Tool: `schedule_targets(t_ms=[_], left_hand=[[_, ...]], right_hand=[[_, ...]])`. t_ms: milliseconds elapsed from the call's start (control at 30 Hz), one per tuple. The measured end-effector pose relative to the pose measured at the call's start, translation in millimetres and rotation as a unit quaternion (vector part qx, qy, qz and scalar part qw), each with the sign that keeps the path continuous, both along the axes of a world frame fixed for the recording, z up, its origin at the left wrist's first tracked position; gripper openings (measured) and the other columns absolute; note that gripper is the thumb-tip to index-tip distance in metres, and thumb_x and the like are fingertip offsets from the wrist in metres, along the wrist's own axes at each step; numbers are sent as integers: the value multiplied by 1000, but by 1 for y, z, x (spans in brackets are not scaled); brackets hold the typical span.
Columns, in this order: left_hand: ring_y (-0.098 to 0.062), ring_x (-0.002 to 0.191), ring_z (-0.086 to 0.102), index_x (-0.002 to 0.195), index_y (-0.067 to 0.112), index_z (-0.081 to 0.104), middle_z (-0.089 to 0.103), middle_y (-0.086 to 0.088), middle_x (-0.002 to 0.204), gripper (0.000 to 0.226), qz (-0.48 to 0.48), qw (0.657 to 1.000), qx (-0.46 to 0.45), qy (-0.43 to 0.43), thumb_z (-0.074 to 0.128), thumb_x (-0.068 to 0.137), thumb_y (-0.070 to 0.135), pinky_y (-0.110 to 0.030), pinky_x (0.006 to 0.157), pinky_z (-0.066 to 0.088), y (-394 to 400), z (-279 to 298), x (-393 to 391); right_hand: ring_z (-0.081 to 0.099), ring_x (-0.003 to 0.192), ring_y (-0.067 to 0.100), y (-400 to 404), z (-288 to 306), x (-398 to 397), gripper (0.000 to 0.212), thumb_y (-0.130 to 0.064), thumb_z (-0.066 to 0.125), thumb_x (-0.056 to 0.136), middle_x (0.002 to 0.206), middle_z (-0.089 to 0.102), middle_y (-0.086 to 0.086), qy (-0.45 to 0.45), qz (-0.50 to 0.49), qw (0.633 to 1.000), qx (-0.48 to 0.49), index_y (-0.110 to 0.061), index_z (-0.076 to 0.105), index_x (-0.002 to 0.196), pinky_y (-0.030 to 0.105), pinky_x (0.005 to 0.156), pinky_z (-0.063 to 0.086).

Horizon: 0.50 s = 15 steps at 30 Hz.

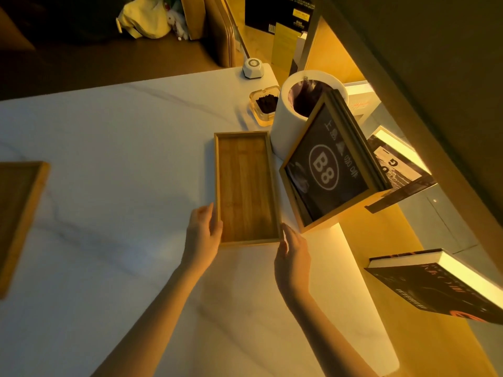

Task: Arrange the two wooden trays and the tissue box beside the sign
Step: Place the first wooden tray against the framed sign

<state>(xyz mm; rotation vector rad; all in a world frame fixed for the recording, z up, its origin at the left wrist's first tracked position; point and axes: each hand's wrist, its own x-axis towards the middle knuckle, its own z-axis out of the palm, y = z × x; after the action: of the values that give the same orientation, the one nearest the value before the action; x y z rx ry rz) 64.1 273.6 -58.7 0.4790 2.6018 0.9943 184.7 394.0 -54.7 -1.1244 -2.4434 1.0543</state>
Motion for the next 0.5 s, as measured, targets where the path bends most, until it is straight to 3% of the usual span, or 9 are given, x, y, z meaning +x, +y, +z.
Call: schedule_targets(t_ms=[100, 167, 267, 333, 433, 500], left_hand=[[-36, 116, 54, 130, 6, 40, 49, -24, 133, 51, -75, 989, -66, 111, 56, 84, 18, -41, 87, 54, -12, -7, 28], [-36, 120, 51, 133, 9, 35, 47, -21, 137, 55, -109, 980, -119, 114, 50, 84, 30, -42, 88, 51, -18, -13, 42], [-34, 126, 46, 136, 8, 30, 40, -18, 142, 60, -125, 973, -169, 95, 40, 87, 43, -41, 94, 45, -24, -25, 55], [-33, 128, 43, 137, 8, 26, 36, -17, 145, 67, -129, 973, -176, 81, 28, 87, 52, -41, 97, 41, -26, -30, 60], [-32, 132, 36, 139, 7, 19, 29, -16, 148, 81, -127, 974, -176, 62, 3, 83, 62, -39, 101, 35, -25, -30, 61], [-32, 133, 34, 140, 7, 18, 26, -16, 149, 85, -125, 974, -174, 69, -2, 81, 64, -36, 102, 30, -24, -30, 62]], right_hand=[[57, 115, 34, -10, -9, 15, 44, -3, 63, 80, 125, 61, 15, -47, 106, 984, 133, -8, 54, 123, 45, 95, 45], [42, 129, 28, -15, -15, 23, 50, -18, 61, 84, 138, 48, 9, -107, 166, 966, 164, -12, 45, 131, 45, 103, 33], [-3, 139, 23, -16, -22, 29, 58, -39, 30, 92, 151, 2, 0, -177, 224, 946, 150, -19, 8, 143, 43, 110, -1], [-18, 136, 20, -15, -26, 31, 59, -43, 17, 91, 147, -13, -4, -199, 242, 940, 138, -21, -6, 141, 38, 108, -14], [5, 138, 23, -14, -26, 32, 58, -45, 5, 93, 150, 9, 1, -215, 231, 934, 165, -17, 15, 142, 43, 109, 4], [18, 136, 23, -12, -27, 32, 65, -47, -2, 91, 148, 27, 4, -221, 224, 933, 175, -15, 27, 140, 45, 107, 15]])
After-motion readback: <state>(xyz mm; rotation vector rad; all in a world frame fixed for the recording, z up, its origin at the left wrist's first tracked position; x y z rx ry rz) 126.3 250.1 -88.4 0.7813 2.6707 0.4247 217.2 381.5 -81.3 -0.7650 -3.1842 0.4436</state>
